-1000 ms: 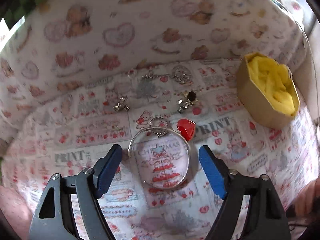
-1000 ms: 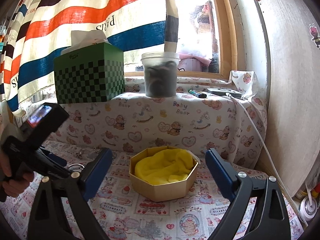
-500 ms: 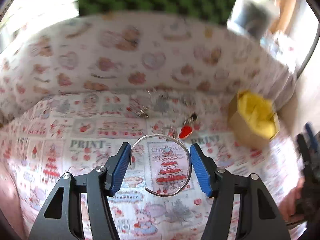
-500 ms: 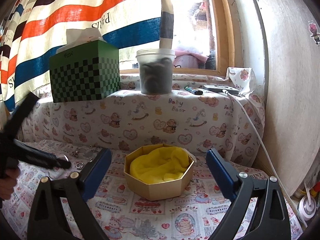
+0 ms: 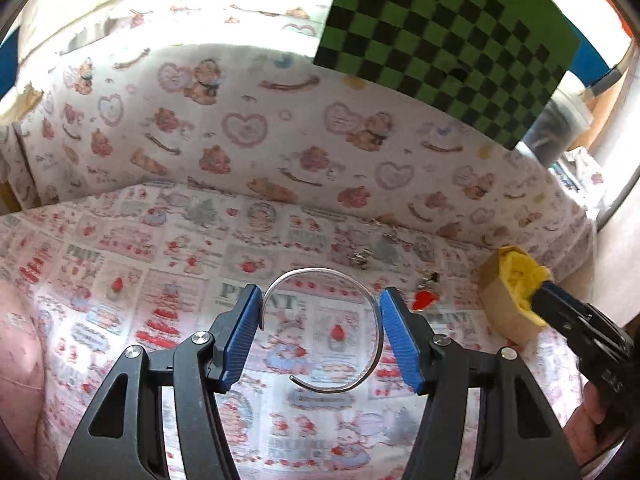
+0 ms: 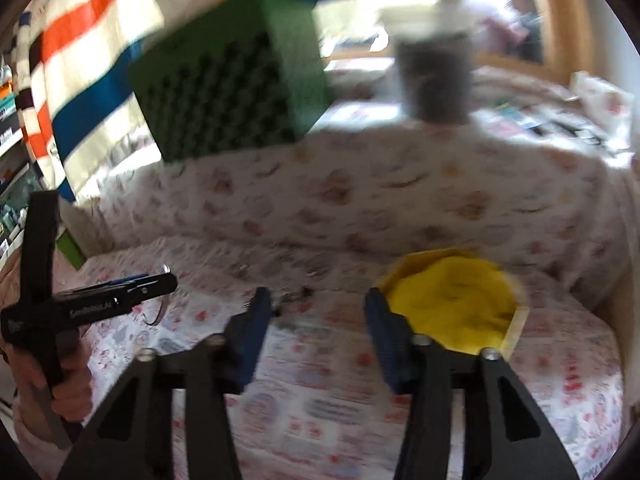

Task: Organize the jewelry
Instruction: 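Carry the bangle with the left gripper while the right gripper drops the heart pendant, then lower the bangle into the gold box and open the left gripper, then move the left gripper to the silver chain ring and grasp it, then lift the chain ring with the left gripper while the right gripper grasps a black-stone earring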

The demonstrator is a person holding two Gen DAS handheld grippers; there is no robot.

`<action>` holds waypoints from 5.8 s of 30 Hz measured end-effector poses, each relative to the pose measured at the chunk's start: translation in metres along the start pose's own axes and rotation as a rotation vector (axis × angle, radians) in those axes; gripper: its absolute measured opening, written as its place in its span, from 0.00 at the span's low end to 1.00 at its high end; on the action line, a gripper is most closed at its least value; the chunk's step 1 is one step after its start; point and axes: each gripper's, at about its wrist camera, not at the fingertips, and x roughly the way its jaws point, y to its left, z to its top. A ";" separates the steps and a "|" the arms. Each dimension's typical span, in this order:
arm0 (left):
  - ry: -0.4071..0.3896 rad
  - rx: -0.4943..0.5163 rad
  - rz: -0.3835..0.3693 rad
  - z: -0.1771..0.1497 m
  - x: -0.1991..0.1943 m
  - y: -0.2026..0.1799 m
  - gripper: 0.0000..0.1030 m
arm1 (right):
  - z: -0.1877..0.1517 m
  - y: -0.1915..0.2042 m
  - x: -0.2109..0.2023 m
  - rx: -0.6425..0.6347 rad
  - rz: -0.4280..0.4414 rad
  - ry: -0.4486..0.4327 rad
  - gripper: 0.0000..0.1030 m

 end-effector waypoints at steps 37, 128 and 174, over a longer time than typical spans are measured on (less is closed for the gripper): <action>0.046 0.002 -0.092 -0.010 -0.008 -0.046 0.58 | -0.009 -0.119 -0.056 0.314 0.060 -0.104 0.05; 0.066 0.167 0.024 -0.009 0.083 -0.087 0.31 | -0.021 -0.113 -0.039 0.126 -0.254 -0.138 0.69; -0.174 -0.005 0.133 0.021 -0.001 -0.030 0.18 | 0.019 0.034 0.087 -0.075 -0.102 0.223 0.15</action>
